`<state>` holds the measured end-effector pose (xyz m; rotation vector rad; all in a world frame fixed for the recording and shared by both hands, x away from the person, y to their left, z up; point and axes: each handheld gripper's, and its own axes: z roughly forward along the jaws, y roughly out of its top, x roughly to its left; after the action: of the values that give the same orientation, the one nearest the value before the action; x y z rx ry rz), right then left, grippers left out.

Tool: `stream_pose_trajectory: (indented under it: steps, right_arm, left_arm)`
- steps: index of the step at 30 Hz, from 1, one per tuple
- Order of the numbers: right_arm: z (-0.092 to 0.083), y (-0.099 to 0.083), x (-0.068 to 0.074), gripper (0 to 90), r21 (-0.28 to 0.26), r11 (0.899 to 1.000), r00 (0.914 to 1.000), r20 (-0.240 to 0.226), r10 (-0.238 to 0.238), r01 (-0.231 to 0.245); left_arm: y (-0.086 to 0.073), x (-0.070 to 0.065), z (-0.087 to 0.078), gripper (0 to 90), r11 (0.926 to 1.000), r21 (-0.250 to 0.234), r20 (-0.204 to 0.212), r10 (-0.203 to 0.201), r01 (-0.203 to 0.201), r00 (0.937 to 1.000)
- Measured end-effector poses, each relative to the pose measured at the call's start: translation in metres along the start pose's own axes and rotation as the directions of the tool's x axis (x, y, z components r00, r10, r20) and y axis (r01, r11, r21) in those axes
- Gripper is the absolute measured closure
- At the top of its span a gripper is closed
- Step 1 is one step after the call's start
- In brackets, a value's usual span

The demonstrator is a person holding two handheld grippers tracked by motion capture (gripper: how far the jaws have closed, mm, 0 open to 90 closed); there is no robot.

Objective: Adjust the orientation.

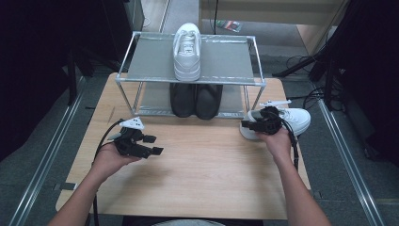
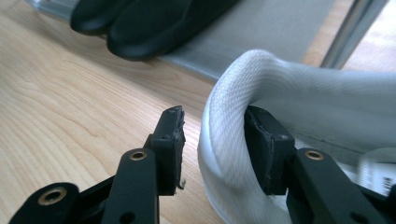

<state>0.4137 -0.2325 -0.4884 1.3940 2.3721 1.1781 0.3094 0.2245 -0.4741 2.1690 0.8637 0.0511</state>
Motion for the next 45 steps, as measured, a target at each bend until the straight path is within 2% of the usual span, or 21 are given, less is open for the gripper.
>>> stream_pose_trajectory:
  steps: [2,3,7,12,14,15,20,22,23,24,28,30,33,34,38,42,43,44,45]
  right_arm:
    - [0.010,0.000,-0.001,64.6,0.037,0.999,0.9999,0.011,0.009,-0.009]
    - [0.011,0.001,-0.001,67.4,0.036,0.999,0.9998,0.021,0.005,-0.006]
    - [0.013,0.002,-0.003,71.2,0.032,0.999,0.9997,0.002,0.023,-0.023]
    - [0.013,0.004,-0.001,74.4,0.043,0.999,0.9997,0.012,0.021,-0.021]
    - [0.012,0.007,0.001,75.5,0.063,0.998,0.9996,0.028,0.007,-0.008]
    - [0.010,0.012,0.002,76.2,0.076,0.997,0.9986,0.046,-0.026,0.023]
    - [0.002,0.015,0.003,77.4,0.077,0.997,0.9988,0.045,-0.019,0.015]
    - [-0.005,0.016,0.008,77.4,0.074,0.996,0.9955,0.073,-0.061,0.055]
    - [-0.005,0.016,0.008,77.3,0.074,0.996,0.9955,0.073,-0.061,0.055]
    - [-0.009,0.017,0.012,77.3,0.066,0.995,0.9921,0.099,-0.078,0.072]
    - [-0.015,0.018,0.015,76.9,0.051,0.996,0.9915,0.101,-0.081,0.076]
    - [-0.020,0.018,0.020,76.6,0.048,0.995,0.9894,0.109,-0.096,0.092]
    - [-0.026,0.017,0.027,76.3,0.046,0.996,0.9911,0.101,-0.087,0.082]
    - [-0.029,0.016,0.033,76.1,0.052,0.993,0.9902,0.090,-0.107,0.103]
    - [-0.033,0.016,0.043,76.0,0.043,0.993,0.9902,0.081,-0.114,0.111]
    - [-0.036,0.016,0.059,76.0,0.062,0.988,0.9859,0.083,-0.145,0.141]
    - [-0.037,0.015,0.068,75.9,0.072,0.985,0.9833,0.086,-0.160,0.154]
    - [-0.037,0.015,0.068,75.9,0.072,0.985,0.9833,0.086,-0.160,0.154]
    - [-0.038,0.014,0.076,76.0,0.070,0.985,0.9838,0.076,-0.162,0.157]
  left_arm:
    - [-0.003,0.000,-0.002,37.5,1.0000,-0.001,-0.008,-0.008,0.008,0.9999]
    - [-0.004,0.000,-0.003,37.5,1.0000,-0.001,-0.005,-0.009,0.009,0.9999]
    - [-0.006,-0.001,-0.005,37.5,0.9999,-0.003,-0.012,-0.012,0.012,0.9999]
    - [-0.006,-0.001,-0.005,37.5,0.9999,-0.007,-0.012,-0.013,0.013,0.9998]
    - [-0.006,-0.001,-0.006,37.5,0.9999,-0.004,-0.010,-0.013,0.013,0.9999]
    - [-0.007,0.000,-0.005,37.5,0.9998,-0.007,-0.009,-0.017,0.017,0.9998]
    - [-0.005,0.003,-0.005,37.5,0.9998,-0.007,-0.006,-0.018,0.018,0.9998]
    - [-0.005,0.002,-0.004,37.5,0.9998,-0.008,-0.004,-0.016,0.016,0.9999]
    - [-0.004,0.002,-0.004,37.5,0.9999,-0.005,-0.005,-0.009,0.009,0.9999]
    - [-0.003,0.001,-0.003,37.5,1.0000,-0.004,-0.003,-0.005,0.005,1.0000]
    - [-0.001,0.000,-0.002,37.5,1.0000,-0.006,-0.002,-0.003,0.003,1.0000]
    - [0.000,0.000,-0.001,37.5,1.0000,-0.003,0.003,0.001,-0.001,1.0000]
    - [0.002,0.000,0.001,37.5,1.0000,0.000,0.007,0.008,-0.008,0.9999]
    - [0.003,0.000,0.002,37.4,0.9999,-0.002,0.011,0.013,-0.013,0.9999]
    - [0.005,-0.001,0.004,37.4,0.9999,-0.002,0.015,0.016,-0.016,0.9998]
    - [0.007,0.000,0.006,37.4,0.9996,0.001,0.022,0.028,-0.028,0.9994]
    - [0.009,0.001,0.007,37.4,0.9995,0.001,0.026,0.032,-0.032,0.9991]
    - [0.009,0.001,0.007,37.4,0.9995,0.001,0.026,0.032,-0.032,0.9991]
    - [0.010,0.001,0.009,37.4,0.9995,0.000,0.031,0.031,-0.031,0.9991]
